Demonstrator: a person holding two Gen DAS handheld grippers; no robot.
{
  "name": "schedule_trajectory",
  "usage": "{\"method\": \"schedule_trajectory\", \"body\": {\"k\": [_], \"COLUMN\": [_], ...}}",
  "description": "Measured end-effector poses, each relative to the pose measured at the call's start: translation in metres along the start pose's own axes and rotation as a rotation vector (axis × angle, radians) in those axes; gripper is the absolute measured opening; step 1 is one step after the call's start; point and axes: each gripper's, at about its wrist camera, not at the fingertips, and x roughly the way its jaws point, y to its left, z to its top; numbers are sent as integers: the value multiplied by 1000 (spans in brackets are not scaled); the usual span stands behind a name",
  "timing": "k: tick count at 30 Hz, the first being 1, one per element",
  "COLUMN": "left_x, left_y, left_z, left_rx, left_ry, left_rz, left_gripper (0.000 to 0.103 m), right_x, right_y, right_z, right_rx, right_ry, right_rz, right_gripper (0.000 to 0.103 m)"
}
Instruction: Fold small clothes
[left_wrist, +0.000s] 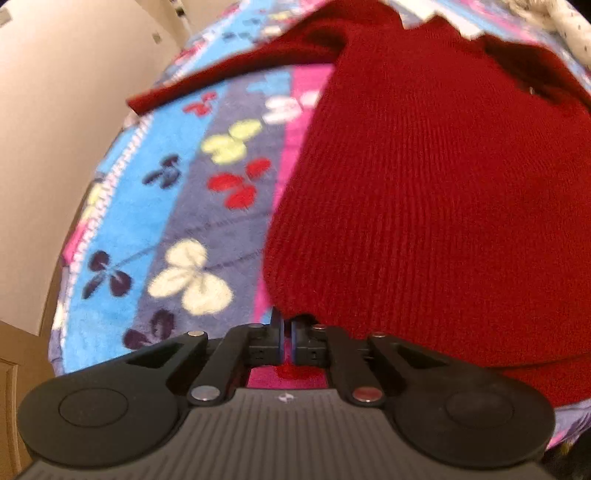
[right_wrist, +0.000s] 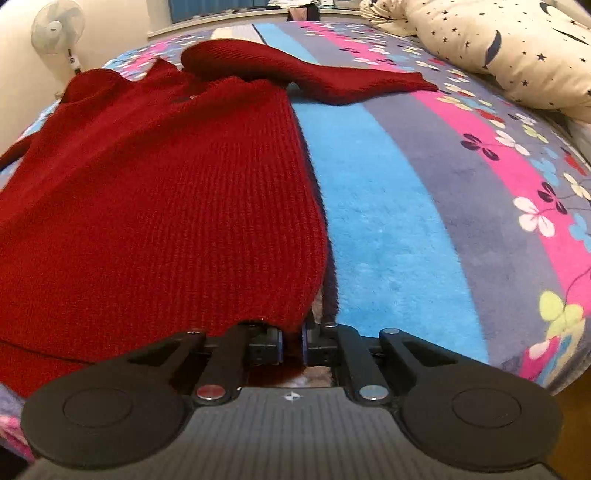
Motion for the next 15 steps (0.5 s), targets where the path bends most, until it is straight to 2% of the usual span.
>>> {"method": "schedule_trajectory", "body": {"k": [3,6,9,13,15], "left_x": [-26,-49,-71,-71,-58], "left_y": [9,28,30,26,20], "left_z": [0,-5,-20,-51,-67], "left_rx": [-11,-45,-11,19,49], "left_ry": [-60,-77,-103,-47,-17], "left_rz": [61,15,5,-13,-9], "left_gripper": [2,2,2,2,2], "right_x": [-25,-62,-95,-110,-99], "right_y": [-16,-25,-27,-39,-49], "right_z": [10,22,22,7,-5], "right_rx": [-4,-49,-106,-114,-85], "right_ry": [-30,-70,-89,-45,2], "right_rz": [-30,13,30,16,9], "right_gripper": [7,7,7,7,7]}}
